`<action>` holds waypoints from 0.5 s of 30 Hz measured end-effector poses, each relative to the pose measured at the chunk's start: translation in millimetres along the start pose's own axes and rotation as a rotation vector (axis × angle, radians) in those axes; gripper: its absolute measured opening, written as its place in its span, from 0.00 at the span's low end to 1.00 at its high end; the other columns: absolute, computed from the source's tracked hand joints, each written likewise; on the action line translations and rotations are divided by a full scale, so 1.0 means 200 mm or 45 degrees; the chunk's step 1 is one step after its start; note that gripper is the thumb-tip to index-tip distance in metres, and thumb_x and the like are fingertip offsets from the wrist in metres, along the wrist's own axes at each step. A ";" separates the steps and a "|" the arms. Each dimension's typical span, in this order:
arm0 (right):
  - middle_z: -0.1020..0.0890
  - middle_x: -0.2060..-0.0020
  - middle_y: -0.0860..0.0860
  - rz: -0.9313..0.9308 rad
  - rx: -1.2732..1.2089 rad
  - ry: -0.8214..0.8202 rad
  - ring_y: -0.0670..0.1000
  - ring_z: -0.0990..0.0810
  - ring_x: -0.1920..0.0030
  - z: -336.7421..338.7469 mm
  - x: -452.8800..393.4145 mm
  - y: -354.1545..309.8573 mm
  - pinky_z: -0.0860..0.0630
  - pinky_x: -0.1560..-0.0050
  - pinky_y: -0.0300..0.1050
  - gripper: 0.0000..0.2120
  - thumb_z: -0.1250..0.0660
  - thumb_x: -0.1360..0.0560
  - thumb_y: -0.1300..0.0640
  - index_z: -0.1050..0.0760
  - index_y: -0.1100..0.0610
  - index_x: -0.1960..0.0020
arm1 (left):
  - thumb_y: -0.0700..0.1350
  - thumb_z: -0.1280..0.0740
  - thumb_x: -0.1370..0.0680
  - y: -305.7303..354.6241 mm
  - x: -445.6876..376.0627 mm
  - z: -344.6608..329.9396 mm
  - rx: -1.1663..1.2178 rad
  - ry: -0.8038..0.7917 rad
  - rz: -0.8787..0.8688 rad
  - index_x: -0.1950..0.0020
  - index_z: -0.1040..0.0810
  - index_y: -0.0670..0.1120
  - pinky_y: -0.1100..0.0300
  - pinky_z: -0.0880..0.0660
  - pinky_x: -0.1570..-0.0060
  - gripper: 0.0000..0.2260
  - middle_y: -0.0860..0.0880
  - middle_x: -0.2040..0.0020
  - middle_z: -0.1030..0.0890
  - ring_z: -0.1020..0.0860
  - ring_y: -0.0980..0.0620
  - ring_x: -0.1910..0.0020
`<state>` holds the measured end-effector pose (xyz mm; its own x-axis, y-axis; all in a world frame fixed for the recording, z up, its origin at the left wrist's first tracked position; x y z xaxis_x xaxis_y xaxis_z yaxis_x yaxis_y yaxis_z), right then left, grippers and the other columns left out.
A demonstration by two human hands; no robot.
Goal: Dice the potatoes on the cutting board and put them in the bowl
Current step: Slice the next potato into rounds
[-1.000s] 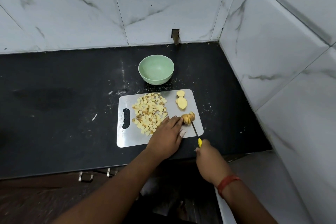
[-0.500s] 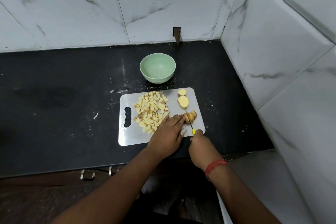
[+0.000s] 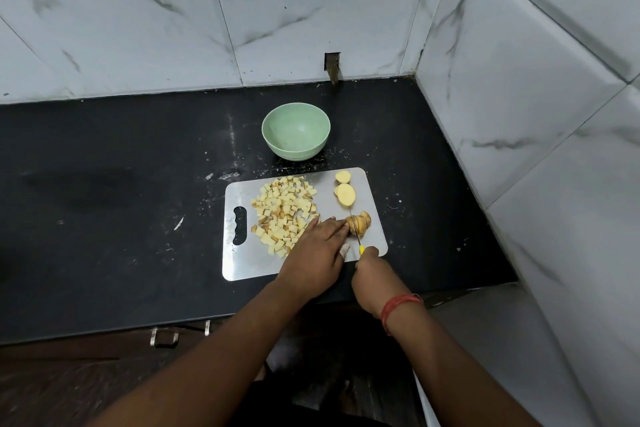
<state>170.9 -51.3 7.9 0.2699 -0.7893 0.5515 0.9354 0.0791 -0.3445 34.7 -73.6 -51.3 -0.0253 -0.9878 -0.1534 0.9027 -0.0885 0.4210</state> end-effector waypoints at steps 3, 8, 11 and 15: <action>0.24 0.41 0.59 -0.058 0.013 -0.042 0.55 0.22 0.44 0.00 -0.02 -0.01 0.30 0.51 0.44 0.21 0.44 0.22 0.64 0.43 0.65 0.30 | 0.45 0.39 0.17 0.00 0.00 0.00 -0.001 -0.004 0.000 0.23 0.30 0.41 0.53 0.54 0.21 0.22 0.44 0.25 0.28 0.33 0.46 0.25; 0.25 0.46 0.59 -0.125 0.015 -0.126 0.54 0.25 0.44 0.01 -0.04 -0.03 0.28 0.51 0.42 0.21 0.46 0.20 0.62 0.43 0.65 0.29 | 0.45 0.40 0.16 0.01 0.00 0.00 -0.013 -0.009 0.005 0.23 0.31 0.41 0.54 0.55 0.21 0.22 0.43 0.25 0.29 0.34 0.45 0.24; 0.31 0.54 0.56 -0.044 -0.044 -0.083 0.54 0.31 0.53 0.00 -0.05 -0.01 0.40 0.67 0.38 0.18 0.44 0.20 0.61 0.37 0.65 0.31 | 0.44 0.39 0.17 0.01 0.00 0.00 -0.033 -0.011 -0.005 0.24 0.30 0.41 0.52 0.53 0.21 0.21 0.42 0.26 0.28 0.32 0.44 0.25; 0.32 0.52 0.56 -0.024 -0.054 -0.063 0.48 0.38 0.68 0.02 -0.05 0.00 0.41 0.68 0.38 0.18 0.43 0.20 0.61 0.36 0.65 0.32 | 0.43 0.39 0.18 0.03 0.00 0.01 -0.042 -0.008 -0.003 0.25 0.28 0.39 0.50 0.50 0.21 0.21 0.41 0.27 0.27 0.30 0.44 0.27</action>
<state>169.0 -41.8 5.3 0.2639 -0.7591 0.5950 0.9304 0.0378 -0.3646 38.7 -73.5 -46.5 -0.0302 -0.9884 -0.1488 0.9165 -0.0868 0.3905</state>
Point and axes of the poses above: each hand's wrist, its own x-axis away from the middle knuckle, its own z-axis out of the back of the hand, y = z × x, the point moved 1 cm from there along -x, towards the middle knuckle
